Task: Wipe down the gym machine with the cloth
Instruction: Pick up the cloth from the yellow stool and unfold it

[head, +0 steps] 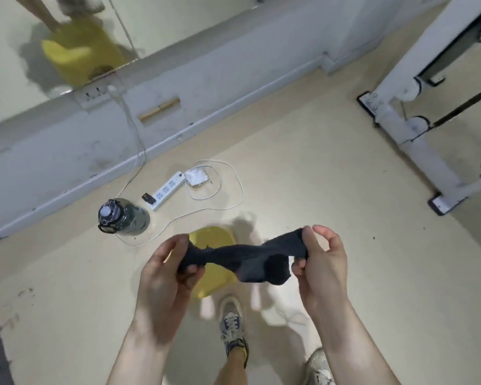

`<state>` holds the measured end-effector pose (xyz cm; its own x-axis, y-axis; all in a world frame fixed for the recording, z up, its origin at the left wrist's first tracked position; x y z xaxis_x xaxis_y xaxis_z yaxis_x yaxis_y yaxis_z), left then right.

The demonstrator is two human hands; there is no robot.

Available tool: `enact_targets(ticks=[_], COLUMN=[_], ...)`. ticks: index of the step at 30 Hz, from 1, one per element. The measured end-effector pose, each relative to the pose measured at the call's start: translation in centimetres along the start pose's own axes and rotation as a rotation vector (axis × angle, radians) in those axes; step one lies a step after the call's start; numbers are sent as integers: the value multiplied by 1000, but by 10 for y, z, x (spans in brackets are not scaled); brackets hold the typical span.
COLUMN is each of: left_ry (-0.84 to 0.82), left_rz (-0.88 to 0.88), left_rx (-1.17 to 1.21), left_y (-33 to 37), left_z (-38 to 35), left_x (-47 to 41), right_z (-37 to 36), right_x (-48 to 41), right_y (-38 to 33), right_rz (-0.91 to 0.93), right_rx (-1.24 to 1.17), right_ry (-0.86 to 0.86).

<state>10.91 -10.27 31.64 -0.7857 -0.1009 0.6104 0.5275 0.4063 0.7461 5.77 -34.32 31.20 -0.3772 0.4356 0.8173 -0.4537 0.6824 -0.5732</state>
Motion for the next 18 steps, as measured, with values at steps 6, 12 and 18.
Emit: enact_targets(ticks=[6, 12, 18], left_ry=[-413, -455, -671], left_rz=[-381, -758, -994], left_rx=[-420, -584, -752], left_y=[61, 78, 73], left_z=[-144, -282, -405], left_x=[154, 274, 344], right_z=[110, 270, 392], right_x=[125, 220, 245], right_y=[-166, -294, -376], right_rz=[260, 772, 748], right_rx=[-192, 232, 128], right_ry=[-315, -46, 83])
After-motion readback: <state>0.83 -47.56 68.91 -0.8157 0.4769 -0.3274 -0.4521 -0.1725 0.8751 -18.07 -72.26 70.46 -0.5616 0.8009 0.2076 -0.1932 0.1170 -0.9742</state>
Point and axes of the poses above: each hand's wrist, its own x-axis away from the middle knuckle, its own z-axis out of the back of the hand, y = z × x, the point moved 5 cm from there along -x, towards the middle knuckle, and after that the axes turned 7 degrees about -z, right-handed, at the moved point
